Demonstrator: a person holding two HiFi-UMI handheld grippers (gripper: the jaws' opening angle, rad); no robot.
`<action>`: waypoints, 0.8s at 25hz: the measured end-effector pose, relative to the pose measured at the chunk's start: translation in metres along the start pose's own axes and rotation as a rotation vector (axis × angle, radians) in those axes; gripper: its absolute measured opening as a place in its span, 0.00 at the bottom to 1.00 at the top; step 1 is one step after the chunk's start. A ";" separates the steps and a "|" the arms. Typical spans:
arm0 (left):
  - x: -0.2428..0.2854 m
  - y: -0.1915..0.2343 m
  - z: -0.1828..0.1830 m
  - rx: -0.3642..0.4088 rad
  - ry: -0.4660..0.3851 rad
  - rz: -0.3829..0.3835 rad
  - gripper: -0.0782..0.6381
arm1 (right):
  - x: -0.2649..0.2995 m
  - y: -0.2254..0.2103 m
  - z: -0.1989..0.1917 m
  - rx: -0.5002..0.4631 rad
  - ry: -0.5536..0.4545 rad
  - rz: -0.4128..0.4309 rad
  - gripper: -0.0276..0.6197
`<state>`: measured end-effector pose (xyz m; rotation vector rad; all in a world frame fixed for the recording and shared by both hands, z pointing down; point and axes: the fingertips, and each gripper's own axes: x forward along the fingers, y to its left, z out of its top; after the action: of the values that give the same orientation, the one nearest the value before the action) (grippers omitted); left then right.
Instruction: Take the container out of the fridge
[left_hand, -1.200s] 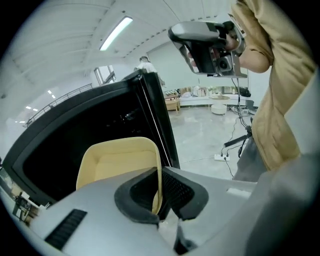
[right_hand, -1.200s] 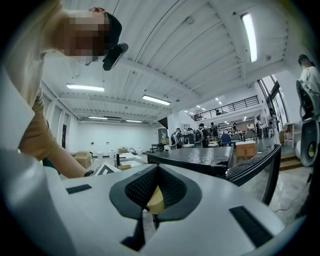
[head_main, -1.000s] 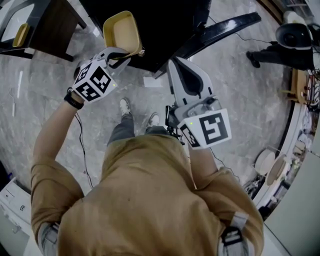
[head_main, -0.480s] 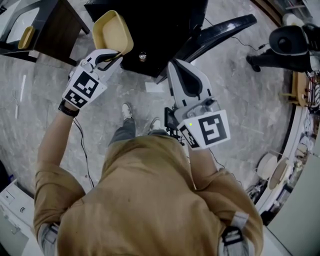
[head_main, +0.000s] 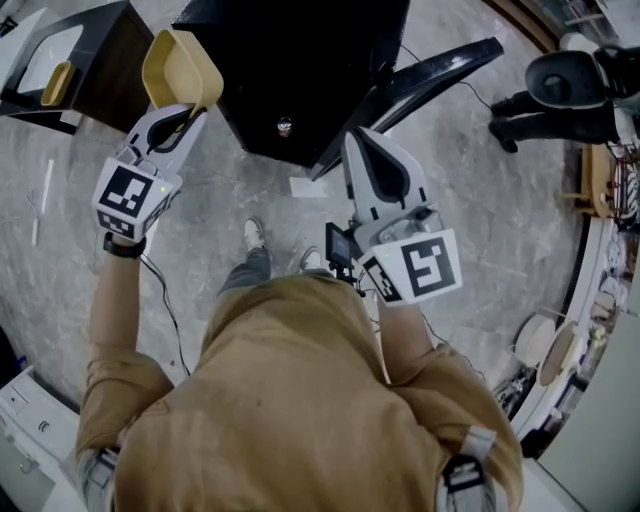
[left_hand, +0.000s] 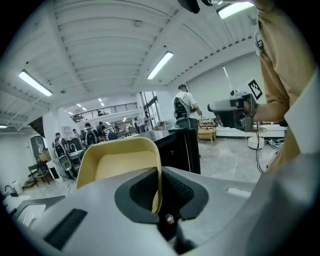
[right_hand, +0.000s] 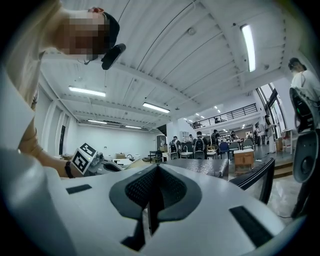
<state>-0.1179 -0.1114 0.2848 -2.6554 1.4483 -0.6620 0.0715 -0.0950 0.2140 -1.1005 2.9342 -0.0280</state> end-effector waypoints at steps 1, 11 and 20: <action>-0.006 0.004 0.002 -0.014 -0.013 0.019 0.13 | -0.001 -0.001 0.001 -0.001 -0.002 -0.003 0.04; -0.064 0.033 0.030 -0.100 -0.145 0.150 0.13 | -0.006 -0.011 0.008 -0.010 -0.016 -0.024 0.04; -0.106 0.038 0.052 -0.133 -0.228 0.229 0.13 | -0.012 -0.023 0.022 -0.016 -0.047 -0.040 0.04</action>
<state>-0.1777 -0.0555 0.1918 -2.4986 1.7420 -0.2436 0.0964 -0.1048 0.1923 -1.1453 2.8763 0.0202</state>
